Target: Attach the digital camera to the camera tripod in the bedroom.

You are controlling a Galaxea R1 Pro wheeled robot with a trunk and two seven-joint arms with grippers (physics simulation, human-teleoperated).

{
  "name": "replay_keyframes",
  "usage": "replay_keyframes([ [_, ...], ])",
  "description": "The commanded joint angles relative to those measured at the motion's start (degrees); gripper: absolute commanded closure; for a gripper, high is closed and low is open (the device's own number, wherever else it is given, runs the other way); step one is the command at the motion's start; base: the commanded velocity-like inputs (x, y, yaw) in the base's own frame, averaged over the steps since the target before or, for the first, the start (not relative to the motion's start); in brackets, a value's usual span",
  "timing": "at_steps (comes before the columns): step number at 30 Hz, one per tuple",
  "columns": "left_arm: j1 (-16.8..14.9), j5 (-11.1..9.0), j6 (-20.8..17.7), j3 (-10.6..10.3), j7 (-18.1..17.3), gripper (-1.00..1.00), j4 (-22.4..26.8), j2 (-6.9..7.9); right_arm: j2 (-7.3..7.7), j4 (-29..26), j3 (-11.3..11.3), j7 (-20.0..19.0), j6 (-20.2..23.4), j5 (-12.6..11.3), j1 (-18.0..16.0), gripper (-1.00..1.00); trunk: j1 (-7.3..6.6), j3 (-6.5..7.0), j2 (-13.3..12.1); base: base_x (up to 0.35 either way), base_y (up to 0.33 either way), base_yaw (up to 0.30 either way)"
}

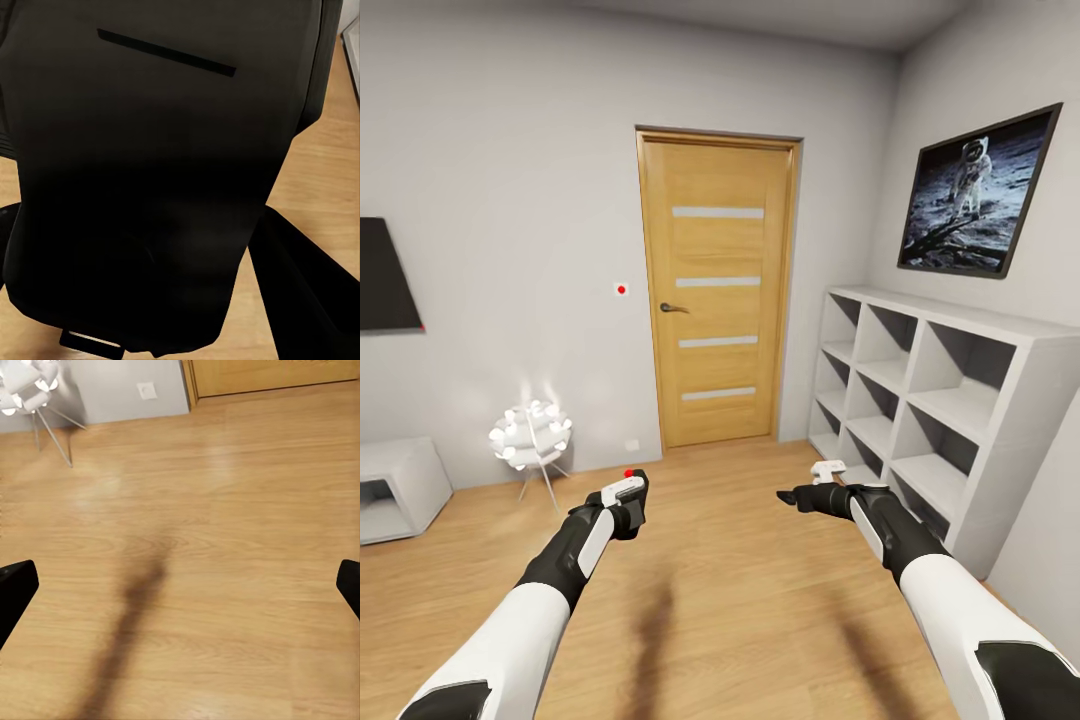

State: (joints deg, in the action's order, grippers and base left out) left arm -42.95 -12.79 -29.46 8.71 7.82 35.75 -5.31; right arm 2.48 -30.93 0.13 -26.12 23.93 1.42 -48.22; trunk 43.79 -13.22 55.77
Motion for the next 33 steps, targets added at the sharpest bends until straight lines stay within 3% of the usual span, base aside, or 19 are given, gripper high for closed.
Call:
replay_keyframes([
  [1,0.0,-0.6,-0.3,0.2,0.4,1.00,0.1,-0.05,0.01,-0.1,0.0,-0.2,0.4,0.2,0.0,-1.00,-0.22,0.10,-0.4,0.000,0.000,0.000],
  [6,0.0,-0.6,-0.3,0.2,0.4,1.00,0.1,-0.05,-0.10,-0.1,0.0,0.1,0.7,0.1,0.0,-1.00,-1.32,1.00,-2.4,0.000,0.000,0.000],
  [18,0.0,-0.9,0.1,0.0,0.1,1.00,1.8,0.02,0.06,-0.1,0.0,0.1,0.3,0.2,0.0,-1.00,-1.32,1.00,-2.4,-0.013,0.000,0.000],
  [33,0.0,-0.6,0.0,0.3,0.0,1.00,4.3,-0.39,0.07,-0.1,0.0,-0.1,0.2,0.3,0.0,-1.00,-1.32,1.00,-2.4,-0.314,0.000,0.000],
])
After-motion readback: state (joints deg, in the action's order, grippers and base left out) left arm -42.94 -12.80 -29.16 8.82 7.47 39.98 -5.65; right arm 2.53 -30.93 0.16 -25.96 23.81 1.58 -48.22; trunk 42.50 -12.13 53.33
